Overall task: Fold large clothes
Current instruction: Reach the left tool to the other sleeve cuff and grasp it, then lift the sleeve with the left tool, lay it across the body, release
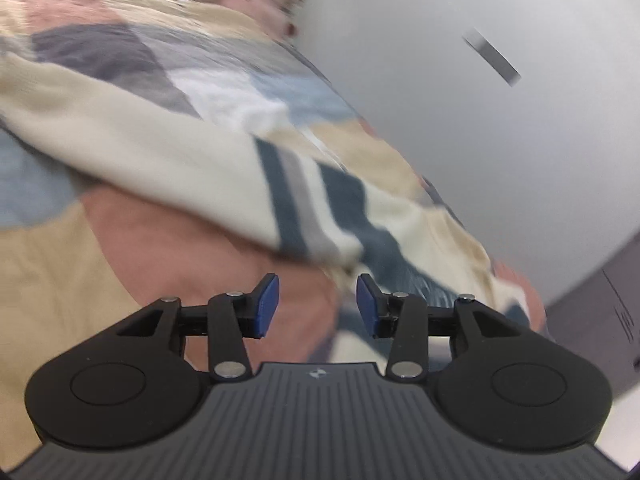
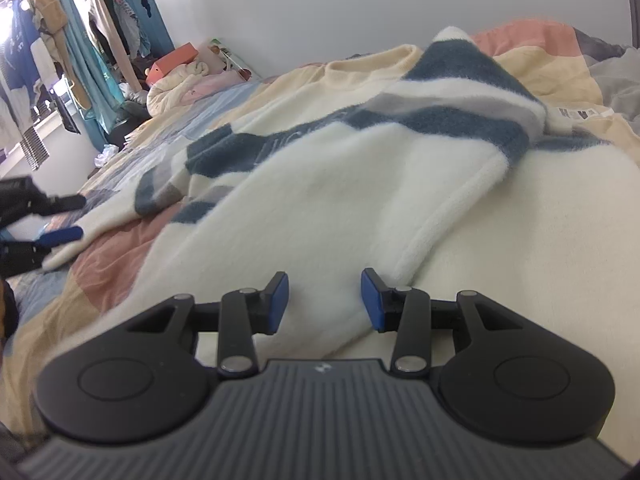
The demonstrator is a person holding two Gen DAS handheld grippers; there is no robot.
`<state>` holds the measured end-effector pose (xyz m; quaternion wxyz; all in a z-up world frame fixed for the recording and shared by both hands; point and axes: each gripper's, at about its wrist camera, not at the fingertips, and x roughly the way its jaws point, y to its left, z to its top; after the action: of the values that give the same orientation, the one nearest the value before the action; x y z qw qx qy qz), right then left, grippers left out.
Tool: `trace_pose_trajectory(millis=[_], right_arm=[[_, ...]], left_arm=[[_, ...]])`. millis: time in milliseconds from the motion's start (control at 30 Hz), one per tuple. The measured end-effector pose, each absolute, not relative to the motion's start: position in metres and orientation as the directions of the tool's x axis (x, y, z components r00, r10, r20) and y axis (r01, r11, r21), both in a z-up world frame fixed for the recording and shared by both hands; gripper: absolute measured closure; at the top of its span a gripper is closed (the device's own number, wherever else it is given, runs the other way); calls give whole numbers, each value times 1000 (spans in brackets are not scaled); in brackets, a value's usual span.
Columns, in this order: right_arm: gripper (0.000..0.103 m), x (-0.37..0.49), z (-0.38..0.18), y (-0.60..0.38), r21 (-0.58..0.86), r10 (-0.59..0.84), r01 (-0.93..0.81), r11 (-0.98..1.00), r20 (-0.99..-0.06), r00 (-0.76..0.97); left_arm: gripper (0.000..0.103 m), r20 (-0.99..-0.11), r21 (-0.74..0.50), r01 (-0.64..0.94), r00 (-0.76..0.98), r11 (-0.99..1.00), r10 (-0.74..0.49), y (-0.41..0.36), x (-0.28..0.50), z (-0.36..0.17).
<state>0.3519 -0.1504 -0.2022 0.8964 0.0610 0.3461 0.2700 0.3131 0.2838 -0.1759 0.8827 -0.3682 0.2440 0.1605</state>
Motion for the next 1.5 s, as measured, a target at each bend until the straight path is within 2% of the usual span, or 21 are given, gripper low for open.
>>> trace_pose_trajectory(millis=[167,367,500,633,900,1067,1167,1267,1500], right_arm=[[62,350,-202,-151,290,525,-445,847,-583,620],[62,350,-202,-148,291,523,-442,849,-586,619],[61,352,-203,-147,296,523,-438,849,-590,615],[61,353,-203,-148,305,526,-435,847,-590,613],[61,355,-204,-148,315,528,-429,847,-590,610],[61,357,-206,-146,317,527,-425,848,-593,609],[61,357,-205,-146,316,524,-422,850,-597,608],[61,354,-202,-146,324,523,-415,850,-606,599],[61,354,-201,-144,304,515,-423,853,-615,597]], left_arm=[[53,-575,-549,-558,792,623,202,325,323,-183],[52,-620,-575,-645,745,504,246,391,320,-215],[51,-584,-671,-609,786,424,204,421,313,-250],[51,-485,-825,-521,852,220,198,442,298,-273],[51,-398,-897,-435,869,72,295,454,287,-281],[51,-417,-895,-446,832,-6,365,445,269,-274],[51,-533,-840,-536,782,-89,322,435,257,-268],[51,-553,-821,-568,767,-57,325,429,256,-266],[52,-441,-890,-451,808,-69,391,453,264,-282]])
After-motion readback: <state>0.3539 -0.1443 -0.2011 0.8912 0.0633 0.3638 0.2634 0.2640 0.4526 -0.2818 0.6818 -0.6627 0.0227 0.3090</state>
